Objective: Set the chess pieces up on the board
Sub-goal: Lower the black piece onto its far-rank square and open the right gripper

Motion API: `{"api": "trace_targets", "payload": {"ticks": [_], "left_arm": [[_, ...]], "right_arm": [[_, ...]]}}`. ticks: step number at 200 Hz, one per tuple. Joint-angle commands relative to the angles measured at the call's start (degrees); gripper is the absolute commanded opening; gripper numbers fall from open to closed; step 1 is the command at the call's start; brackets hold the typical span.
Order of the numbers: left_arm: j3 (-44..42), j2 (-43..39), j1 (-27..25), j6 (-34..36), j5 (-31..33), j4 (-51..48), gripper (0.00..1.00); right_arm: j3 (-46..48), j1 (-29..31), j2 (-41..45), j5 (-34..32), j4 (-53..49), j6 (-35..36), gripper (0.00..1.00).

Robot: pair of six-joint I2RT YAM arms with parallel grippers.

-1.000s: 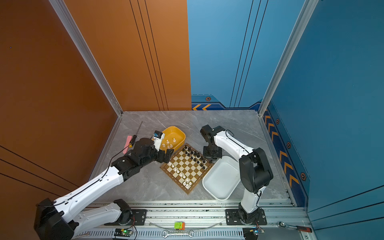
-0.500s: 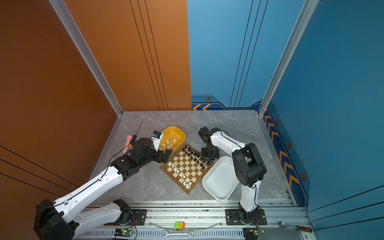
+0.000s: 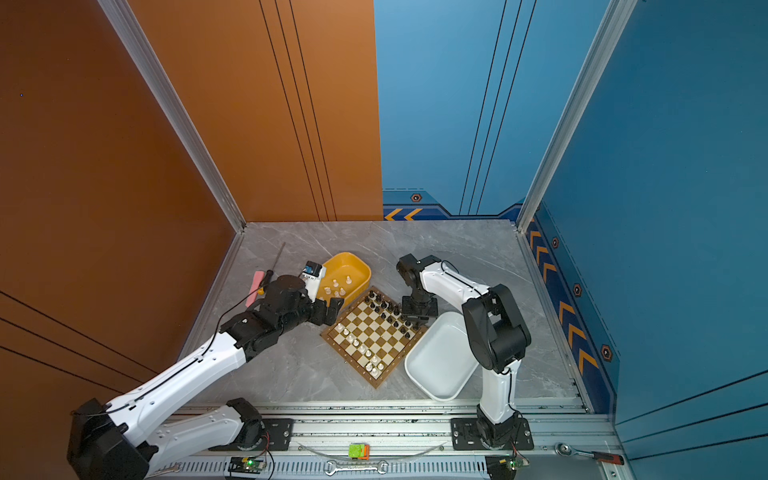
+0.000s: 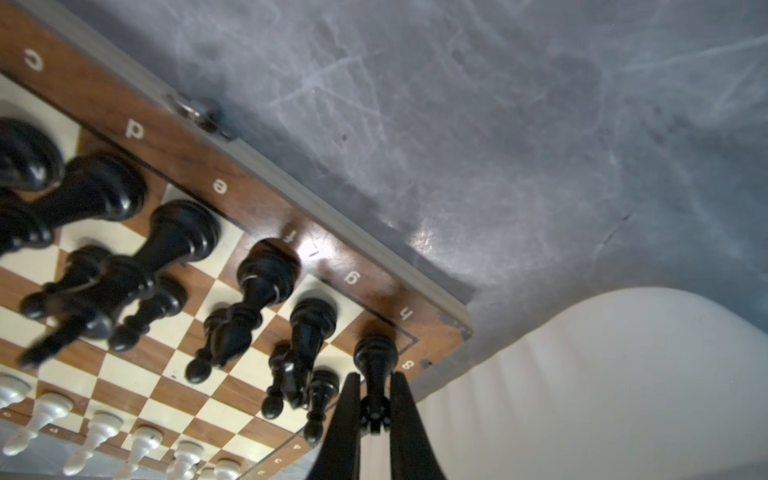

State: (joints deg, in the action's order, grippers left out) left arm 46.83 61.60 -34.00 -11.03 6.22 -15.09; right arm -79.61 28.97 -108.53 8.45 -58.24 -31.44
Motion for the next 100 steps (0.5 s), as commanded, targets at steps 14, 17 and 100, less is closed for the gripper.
{"api": "trace_targets", "payload": {"ticks": [14,17,100], "left_arm": [[-0.51,-0.75,0.53,-0.77,1.51,-0.62,0.98],[-0.55,-0.74,0.59,-0.82,1.54,-0.48,0.98],[-0.24,0.27,0.95,-0.57,0.74,0.89,0.98]], "right_arm": [[-0.66,0.30,-1.01,0.91,0.12,0.67,0.12],[-0.63,0.30,-0.91,0.87,0.07,0.68,0.13],[-2.35,-1.27,1.44,0.46,-1.38,0.42,0.31]]}}
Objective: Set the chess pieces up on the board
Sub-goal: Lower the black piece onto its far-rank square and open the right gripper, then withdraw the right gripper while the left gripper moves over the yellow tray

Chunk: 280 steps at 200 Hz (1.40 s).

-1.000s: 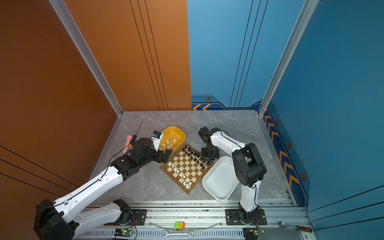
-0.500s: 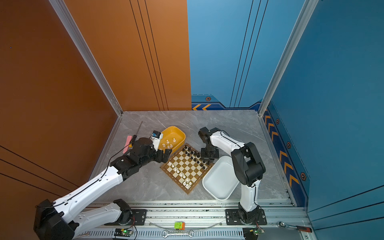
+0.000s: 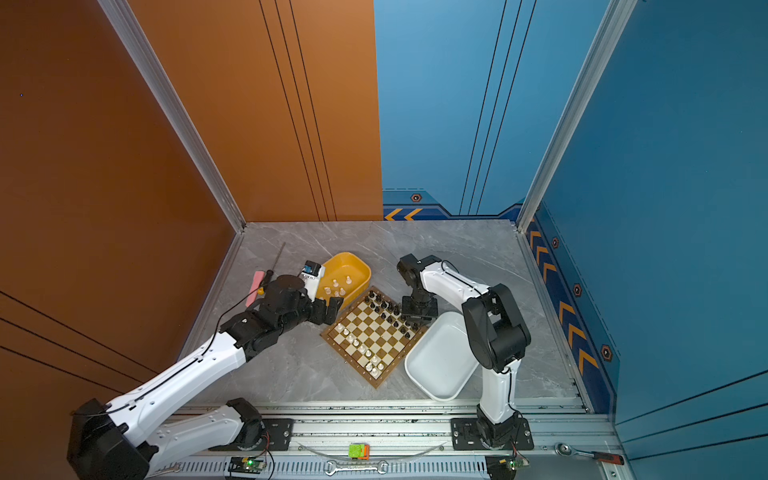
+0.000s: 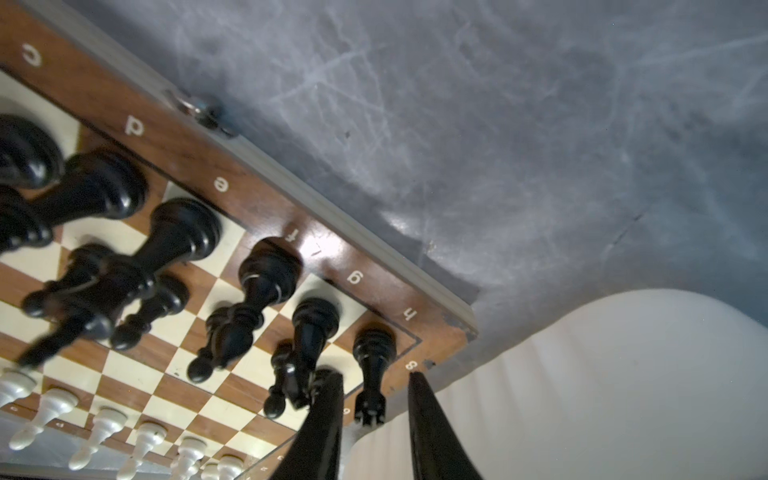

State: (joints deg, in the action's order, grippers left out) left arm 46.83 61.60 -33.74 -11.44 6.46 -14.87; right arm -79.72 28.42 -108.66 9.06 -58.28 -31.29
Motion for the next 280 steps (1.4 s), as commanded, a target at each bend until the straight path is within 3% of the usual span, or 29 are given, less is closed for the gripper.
{"api": "trace_targets", "payload": {"ticks": [1,62,120,167,224,252,280], "left_arm": [[-0.24,0.32,0.64,-0.16,0.49,0.74,0.98],[1.36,2.39,1.04,0.85,-0.95,1.89,0.98],[2.22,4.04,1.40,1.17,-2.70,2.48,0.98],[2.48,3.96,1.43,0.90,-3.12,1.65,0.98],[3.55,2.03,1.44,1.50,-1.60,-1.92,0.98],[4.04,1.27,1.48,1.99,-0.49,-3.66,0.98],[4.74,0.81,1.83,2.13,0.90,-5.89,0.98]], "right_arm": [[-2.30,-0.78,1.64,-0.17,-1.41,0.31,0.31],[-3.30,-7.21,9.73,-3.52,-6.25,2.69,0.31],[13.24,-11.81,19.35,-3.29,-2.81,1.21,0.29],[22.12,-12.40,18.18,-3.12,7.12,-2.90,0.28],[18.19,-24.14,11.97,-12.09,10.48,-1.14,0.27],[12.20,-30.11,7.00,-14.25,12.67,-0.93,0.28],[3.20,-32.42,1.24,-16.82,12.93,-0.01,0.28]]}}
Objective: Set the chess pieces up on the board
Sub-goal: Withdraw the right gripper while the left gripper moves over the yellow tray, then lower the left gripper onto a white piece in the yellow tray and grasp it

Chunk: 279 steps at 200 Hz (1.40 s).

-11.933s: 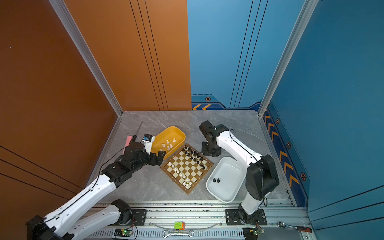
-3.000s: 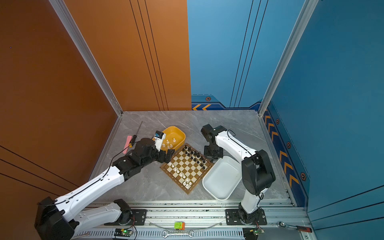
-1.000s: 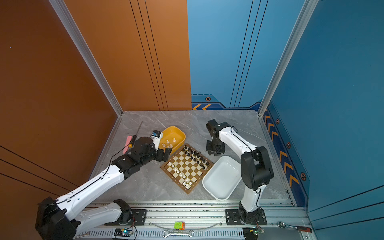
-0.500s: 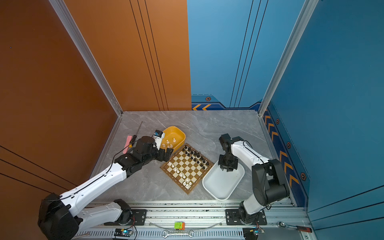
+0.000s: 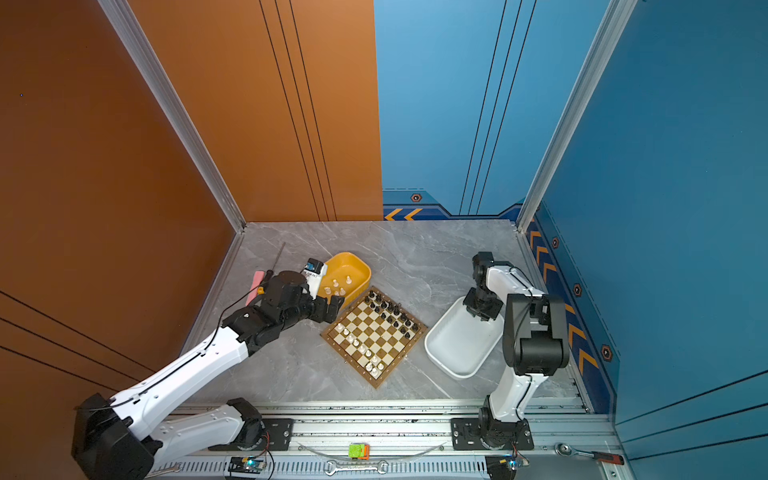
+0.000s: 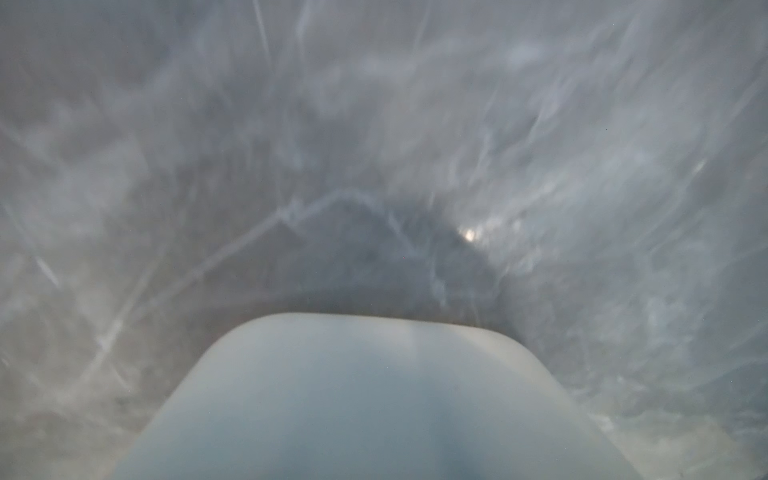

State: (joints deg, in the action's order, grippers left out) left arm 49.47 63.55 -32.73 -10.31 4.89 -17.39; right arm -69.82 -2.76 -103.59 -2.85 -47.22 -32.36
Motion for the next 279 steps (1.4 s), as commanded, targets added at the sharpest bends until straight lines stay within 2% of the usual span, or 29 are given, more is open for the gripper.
{"api": "trace_targets", "payload": {"ticks": [1,24,47,72,118,124,128,148,154,178,188,197,202,220,279], "left_arm": [[2.11,-1.14,0.87,0.99,2.53,-3.41,0.98],[2.21,-1.41,2.40,0.44,3.05,-4.65,0.98],[2.79,-0.74,5.23,-1.12,2.59,-6.53,0.98],[4.17,0.83,7.99,-2.58,1.51,-7.97,0.98],[8.98,7.63,9.97,-3.13,0.60,-8.77,0.99],[10.55,8.96,10.04,-3.12,0.54,-9.14,0.99],[11.64,9.91,10.01,-3.04,0.52,-9.38,1.00],[15.94,14.97,10.00,-3.14,-0.21,-11.07,0.96],[17.37,16.62,9.98,-3.29,-0.27,-11.74,0.95],[23.96,24.00,9.70,-3.87,-1.01,-15.87,0.89],[27.00,27.08,9.47,-4.22,-1.11,-17.96,0.88],[29.75,29.80,9.33,-4.57,-1.57,-19.57,0.87],[31.20,31.11,9.20,-4.73,-1.72,-20.58,0.82],[35.77,36.30,8.86,-6.05,-2.06,-23.43,0.79],[47.97,49.32,7.12,-6.73,-2.03,-29.76,0.69]], "right_arm": [[-7.11,-1.25,-4.04,-5.20,1.83,1.20,0.28],[-15.36,-2.87,-8.99,-8.71,1.21,2.89,0.28],[-22.30,-5.28,-13.36,-6.92,0.60,3.71,0.31],[-25.72,-4.84,-12.25,-5.37,-1.43,6.08,0.45],[-23.25,5.08,-1.32,-0.81,-5.70,8.78,0.59],[-23.17,6.85,0.16,-0.60,-6.22,8.89,0.63],[-23.17,7.89,1.00,-0.27,-6.58,8.83,0.71],[-23.74,11.59,4.36,3.76,-7.90,7.31,0.76],[-23.96,12.36,5.14,5.11,-8.25,6.93,0.88],[-25.19,14.99,7.42,6.86,-11.01,6.03,0.93],[-25.03,16.09,8.51,7.99,-11.56,5.79,1.00],[-24.77,17.22,9.33,8.51,-12.10,5.64,1.00],[-24.54,17.84,9.77,8.64,-12.40,5.56,1.00],[-23.07,19.44,11.45,9.00,-13.02,5.60,1.00],[-18.62,19.82,14.45,10.84,-11.50,4.78,1.00]]}}
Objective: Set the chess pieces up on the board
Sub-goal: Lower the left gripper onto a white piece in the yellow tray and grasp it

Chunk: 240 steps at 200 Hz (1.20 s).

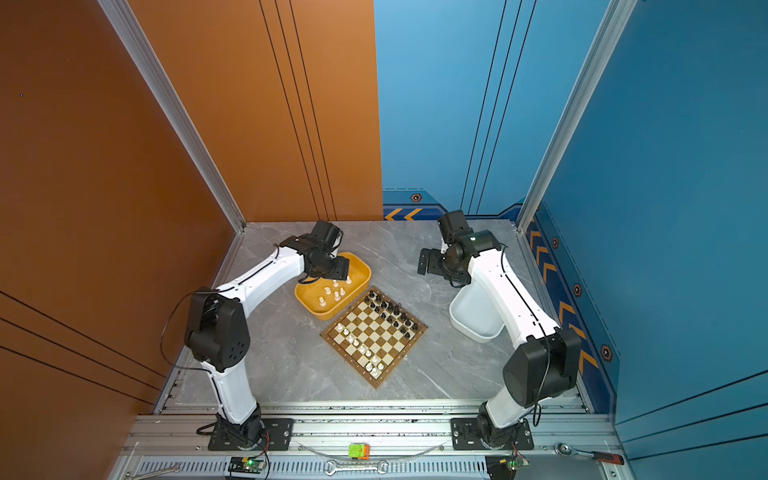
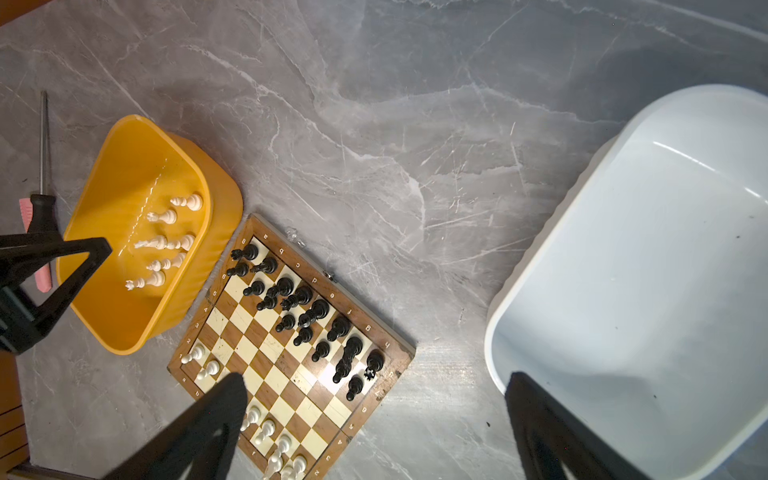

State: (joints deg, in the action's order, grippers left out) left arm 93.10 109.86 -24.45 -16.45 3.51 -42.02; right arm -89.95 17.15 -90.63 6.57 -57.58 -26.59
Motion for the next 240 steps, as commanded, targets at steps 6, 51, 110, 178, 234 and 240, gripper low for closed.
{"api": "trace_targets", "payload": {"ticks": [6,51,110,178,234,240], "left_arm": [[4.90,3.85,-1.22,-0.60,-0.61,-5.14,0.68],[9.76,9.36,-1.22,-0.09,-0.93,-6.49,0.54],[14.98,14.88,-0.56,1.02,0.08,-8.25,0.43],[17.24,17.83,0.12,0.99,0.17,-8.19,0.34],[19.48,19.88,0.71,1.00,0.03,-8.22,0.30],[19.63,20.16,0.78,0.99,-0.14,-8.34,0.29]], "right_arm": [[1.74,-0.07,1.57,1.58,-0.95,-1.01,1.00],[3.96,-0.42,4.02,1.21,-0.87,-0.92,1.00],[5.36,-1.87,5.07,1.92,-0.69,-0.98,1.00],[5.51,-3.56,5.09,2.71,-0.80,-0.57,1.00],[5.25,-4.96,4.64,3.54,-1.08,0.13,1.00],[5.31,-5.05,4.65,3.54,-1.13,0.20,1.00]]}}
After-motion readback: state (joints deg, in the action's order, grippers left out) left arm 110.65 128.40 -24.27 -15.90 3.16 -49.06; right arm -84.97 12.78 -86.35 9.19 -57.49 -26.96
